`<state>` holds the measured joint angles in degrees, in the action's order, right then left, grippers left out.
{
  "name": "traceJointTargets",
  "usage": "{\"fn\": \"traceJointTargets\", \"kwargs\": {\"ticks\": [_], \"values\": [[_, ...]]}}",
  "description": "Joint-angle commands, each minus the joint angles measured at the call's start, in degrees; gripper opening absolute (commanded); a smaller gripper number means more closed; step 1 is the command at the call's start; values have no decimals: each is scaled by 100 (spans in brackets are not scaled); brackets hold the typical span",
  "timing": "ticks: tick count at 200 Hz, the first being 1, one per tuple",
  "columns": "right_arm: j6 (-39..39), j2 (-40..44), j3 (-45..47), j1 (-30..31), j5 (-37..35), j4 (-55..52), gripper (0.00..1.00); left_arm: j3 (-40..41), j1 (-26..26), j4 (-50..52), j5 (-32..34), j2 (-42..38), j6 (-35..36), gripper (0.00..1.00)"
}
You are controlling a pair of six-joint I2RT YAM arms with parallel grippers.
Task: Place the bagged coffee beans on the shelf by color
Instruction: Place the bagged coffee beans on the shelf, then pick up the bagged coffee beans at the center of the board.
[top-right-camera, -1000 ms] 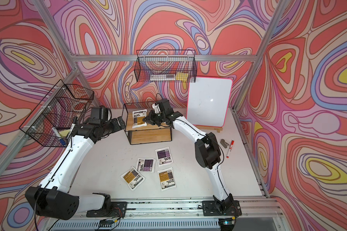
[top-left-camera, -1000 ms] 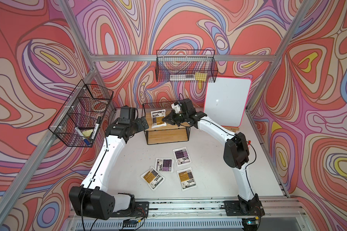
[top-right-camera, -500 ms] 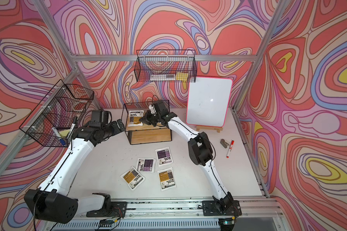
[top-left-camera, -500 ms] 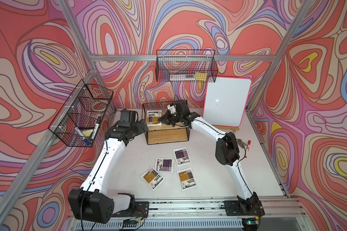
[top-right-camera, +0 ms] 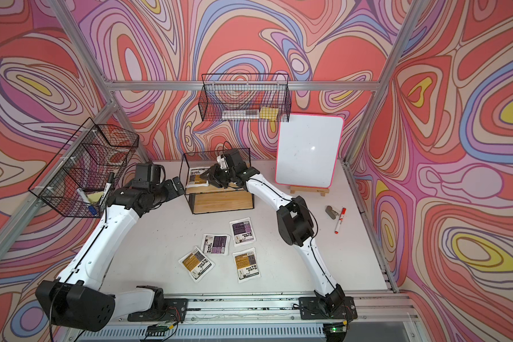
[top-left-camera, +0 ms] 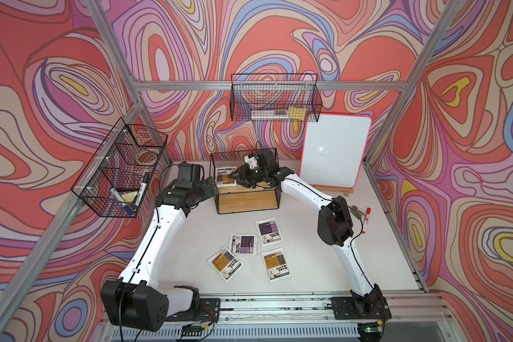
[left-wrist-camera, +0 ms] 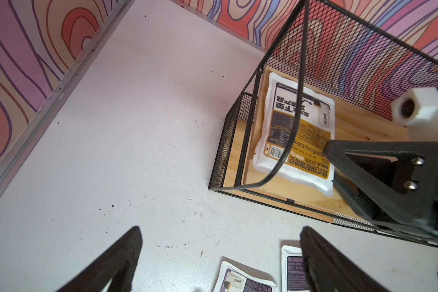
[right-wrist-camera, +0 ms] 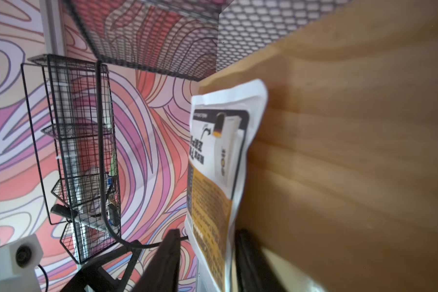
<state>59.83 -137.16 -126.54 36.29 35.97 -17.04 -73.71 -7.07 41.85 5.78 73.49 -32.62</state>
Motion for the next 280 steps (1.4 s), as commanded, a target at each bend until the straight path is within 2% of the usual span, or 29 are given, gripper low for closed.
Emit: {"fn": "traceJointTargets", "kwargs": {"ticks": [1, 78, 122, 176, 217, 261, 280], "values": [[-66, 39, 33, 27, -100, -168, 46, 77, 44, -63, 98, -140, -7, 99], [-352, 618, 573, 27, -453, -305, 65, 45, 41, -12, 23, -241, 70, 99], [-654, 1136, 968, 28, -695, -448, 69, 41, 39, -32, -99, -329, 165, 99], [-1173, 2104, 1593, 40, -558, -610, 71, 67, 35, -116, -446, -552, 256, 99], [-1784, 3138, 2531, 53, -706, -1003, 76, 272, 6, -158, -939, -769, 225, 99], [-2337, 4238, 3960, 71, -1231, -1295, 87, 713, -304, -189, -1010, -1039, 208, 99], [-2395, 4602, 4609, 71, -1421, -1302, 88, 884, -550, -199, -915, -1090, 204, 99]]}}
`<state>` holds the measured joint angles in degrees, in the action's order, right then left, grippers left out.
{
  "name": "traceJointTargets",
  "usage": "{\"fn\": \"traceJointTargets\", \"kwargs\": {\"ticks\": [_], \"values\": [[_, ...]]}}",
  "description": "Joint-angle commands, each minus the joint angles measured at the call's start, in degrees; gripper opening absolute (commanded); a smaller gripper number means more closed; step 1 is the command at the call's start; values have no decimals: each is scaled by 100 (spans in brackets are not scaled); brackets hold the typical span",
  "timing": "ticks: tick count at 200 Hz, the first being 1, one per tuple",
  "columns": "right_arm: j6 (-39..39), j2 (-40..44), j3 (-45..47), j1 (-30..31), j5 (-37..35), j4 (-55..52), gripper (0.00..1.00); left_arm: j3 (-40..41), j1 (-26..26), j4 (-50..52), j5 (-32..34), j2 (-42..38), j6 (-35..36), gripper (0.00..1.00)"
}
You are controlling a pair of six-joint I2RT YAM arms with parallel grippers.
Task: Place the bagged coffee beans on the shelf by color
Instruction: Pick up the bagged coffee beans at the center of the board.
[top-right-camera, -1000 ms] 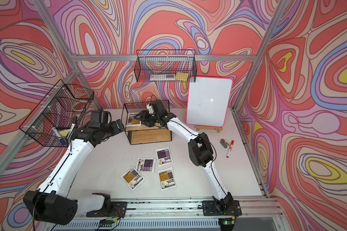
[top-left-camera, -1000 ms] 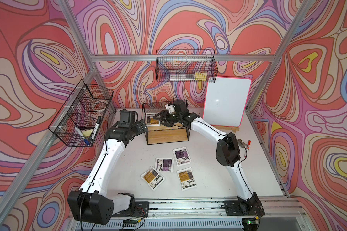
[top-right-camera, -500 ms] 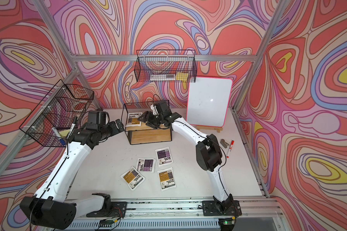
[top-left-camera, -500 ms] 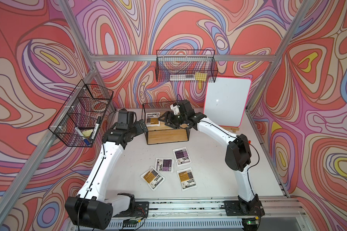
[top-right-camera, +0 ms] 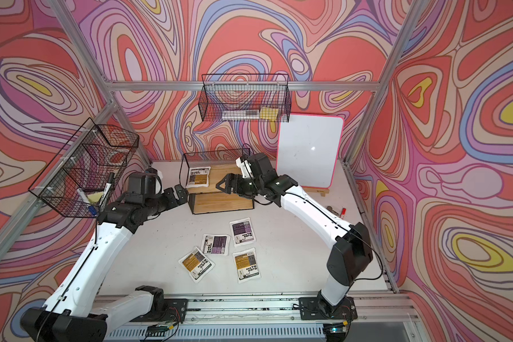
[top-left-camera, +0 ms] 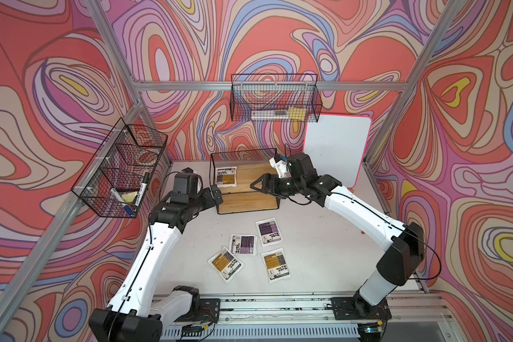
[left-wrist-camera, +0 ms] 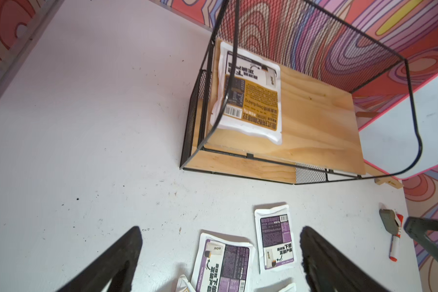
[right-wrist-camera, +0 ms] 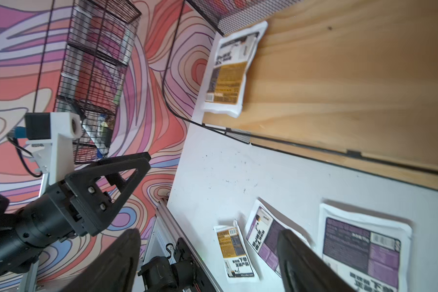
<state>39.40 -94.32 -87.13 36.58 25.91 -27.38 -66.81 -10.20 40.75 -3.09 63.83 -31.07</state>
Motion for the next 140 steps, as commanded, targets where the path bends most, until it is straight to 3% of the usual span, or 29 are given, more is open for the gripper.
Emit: {"fn": "traceJointTargets", "kwargs": {"ticks": [1, 55, 140], "values": [[-357, 344, 718, 47, -431, -273, 88, 202, -242, -92, -17, -125, 49, 99], [-351, 974, 2387, 60, -584, -77, 88, 874, -1029, -263, 278, -64, -205, 99], [-197, 2107, 4670, 58, 457, 561, 88, 1771, -2473, -652, 410, 278, -157, 99]]}}
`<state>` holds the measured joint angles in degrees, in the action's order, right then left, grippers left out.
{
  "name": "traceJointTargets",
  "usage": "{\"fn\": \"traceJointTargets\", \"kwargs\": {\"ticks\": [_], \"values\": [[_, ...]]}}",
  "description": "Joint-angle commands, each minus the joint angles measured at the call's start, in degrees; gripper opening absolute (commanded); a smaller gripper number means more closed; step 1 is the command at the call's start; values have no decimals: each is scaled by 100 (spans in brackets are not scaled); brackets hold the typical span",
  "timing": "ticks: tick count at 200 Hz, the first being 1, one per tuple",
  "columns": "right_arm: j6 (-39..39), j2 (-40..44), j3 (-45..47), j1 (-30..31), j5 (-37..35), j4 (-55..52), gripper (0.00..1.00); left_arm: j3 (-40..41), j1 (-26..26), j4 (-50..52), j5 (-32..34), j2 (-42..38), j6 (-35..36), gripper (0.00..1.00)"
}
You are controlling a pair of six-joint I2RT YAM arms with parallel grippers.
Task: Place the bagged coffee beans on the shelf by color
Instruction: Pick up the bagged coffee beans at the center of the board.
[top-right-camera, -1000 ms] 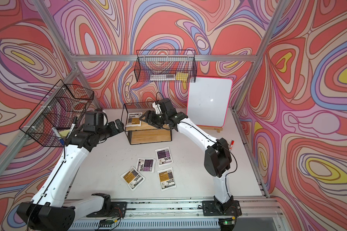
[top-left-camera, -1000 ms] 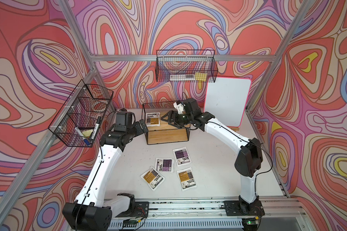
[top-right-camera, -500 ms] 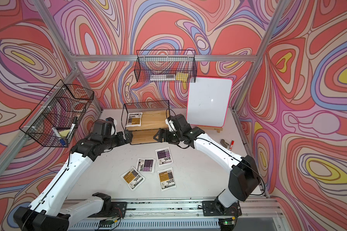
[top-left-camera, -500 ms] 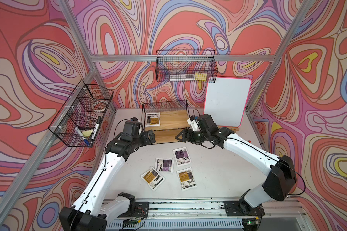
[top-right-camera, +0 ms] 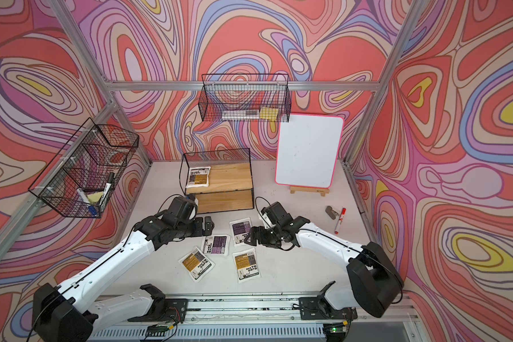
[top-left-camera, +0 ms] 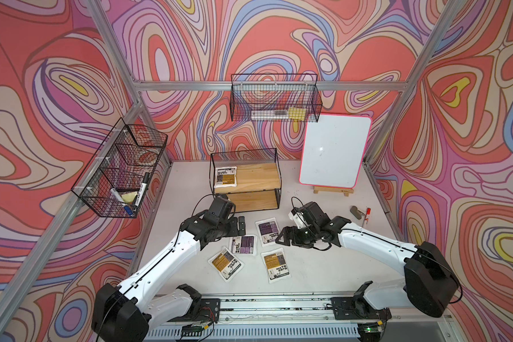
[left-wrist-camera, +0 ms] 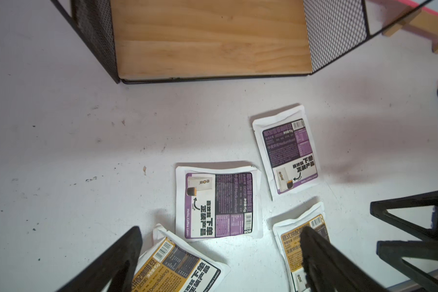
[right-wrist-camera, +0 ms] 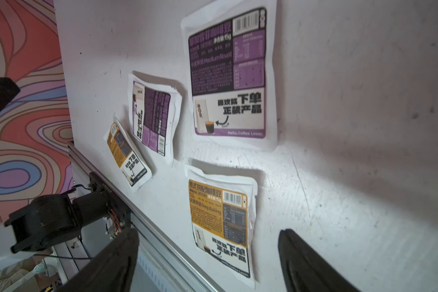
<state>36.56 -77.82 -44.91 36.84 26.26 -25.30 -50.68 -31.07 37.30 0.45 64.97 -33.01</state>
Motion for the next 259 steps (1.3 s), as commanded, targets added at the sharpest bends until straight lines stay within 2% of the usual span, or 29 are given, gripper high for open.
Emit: {"fn": "traceJointTargets", "kwargs": {"ticks": [1, 59, 112, 208, 259], "values": [[92, 476, 461, 33, 427, 356, 88, 160, -406, -309, 54, 174, 43, 99], [824, 1401, 1724, 33, 916, 682, 87, 68, -1463, -639, 257, 1151, 560, 99], [1215, 1594, 2263, 78, 1280, 948, 84, 17, -1999, -814, 412, 1791, 914, 99], [1703, 814, 2407, 437, 1226, 1897, 80, -108, -2226, -866, 875, 2575, 954, 99], [1792, 411, 2420, 482, 1230, 2306, 79, -127, -2262, -873, 880, 2852, 964, 99]]}}
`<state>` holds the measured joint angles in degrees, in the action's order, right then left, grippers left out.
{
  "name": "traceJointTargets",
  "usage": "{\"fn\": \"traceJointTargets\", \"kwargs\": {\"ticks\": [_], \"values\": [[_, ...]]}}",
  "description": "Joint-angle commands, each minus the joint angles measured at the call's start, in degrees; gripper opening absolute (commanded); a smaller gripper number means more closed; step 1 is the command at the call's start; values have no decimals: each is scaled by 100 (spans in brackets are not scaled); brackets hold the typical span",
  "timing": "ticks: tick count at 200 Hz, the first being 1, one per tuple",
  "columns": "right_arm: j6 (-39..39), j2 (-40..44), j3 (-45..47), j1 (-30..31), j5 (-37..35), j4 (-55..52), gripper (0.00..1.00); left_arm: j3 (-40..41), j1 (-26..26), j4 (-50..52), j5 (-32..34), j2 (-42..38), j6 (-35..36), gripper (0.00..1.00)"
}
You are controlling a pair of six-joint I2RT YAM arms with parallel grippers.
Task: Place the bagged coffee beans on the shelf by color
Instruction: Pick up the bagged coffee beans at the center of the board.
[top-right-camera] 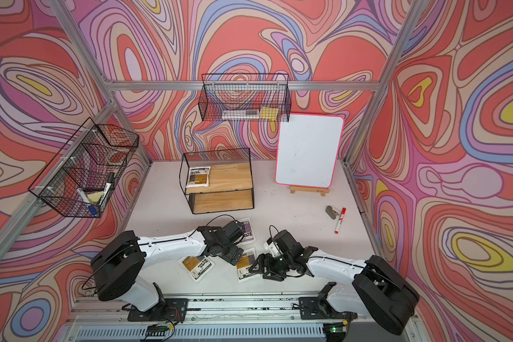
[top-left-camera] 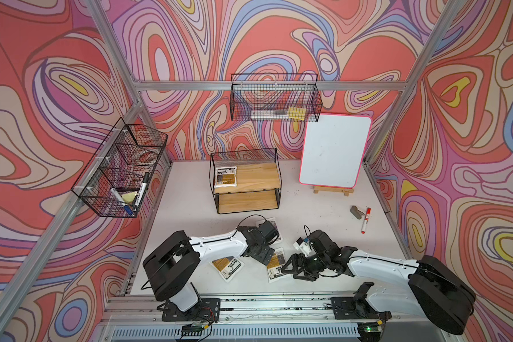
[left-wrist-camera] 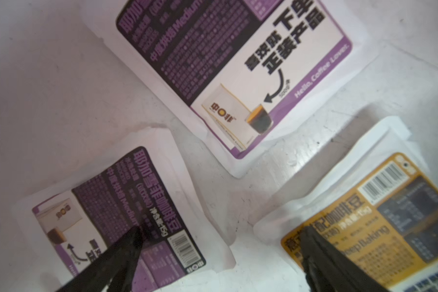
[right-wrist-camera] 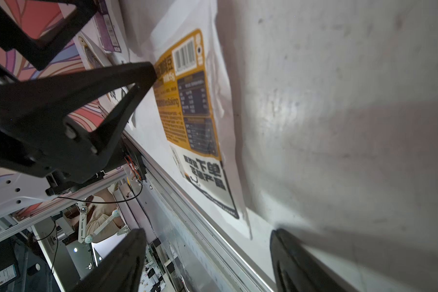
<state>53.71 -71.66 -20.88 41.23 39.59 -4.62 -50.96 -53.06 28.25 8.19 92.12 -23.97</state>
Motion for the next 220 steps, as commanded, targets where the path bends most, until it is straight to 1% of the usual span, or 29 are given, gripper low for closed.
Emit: {"fn": "traceJointTargets", "kwargs": {"ticks": [1, 28, 46, 59, 94, 128, 142, 162, 183, 220], "values": [[77, -216, 21, 43, -102, 245, 79, -94, -64, 32, 105, 139, 59, 99], [163, -484, 32, 42, -81, 587, 76, -59, -60, -1, 82, 165, 10, 99], [199, -710, 9, 40, -53, 824, 72, -41, -64, 4, 78, 158, -31, 99], [209, -873, -26, 38, -31, 971, 67, -33, -76, 3, 69, 149, -57, 99], [201, -1056, -133, 42, 13, 1087, 48, -19, -78, 29, 61, 81, -91, 99], [177, -938, -109, 43, 9, 960, 33, -45, -78, 65, 53, -14, -91, 99], [174, -853, -100, 43, -11, 858, 29, -111, -80, 120, 37, -36, -92, 99], [173, -706, -67, 38, -29, 741, 19, -231, -82, 198, 43, -135, -86, 99], [153, -533, -52, 42, -55, 559, 15, -390, -81, 329, 69, -235, -87, 99], [139, -166, -101, 39, -82, 155, 13, -814, -83, 642, 125, -423, -110, 99]]}}
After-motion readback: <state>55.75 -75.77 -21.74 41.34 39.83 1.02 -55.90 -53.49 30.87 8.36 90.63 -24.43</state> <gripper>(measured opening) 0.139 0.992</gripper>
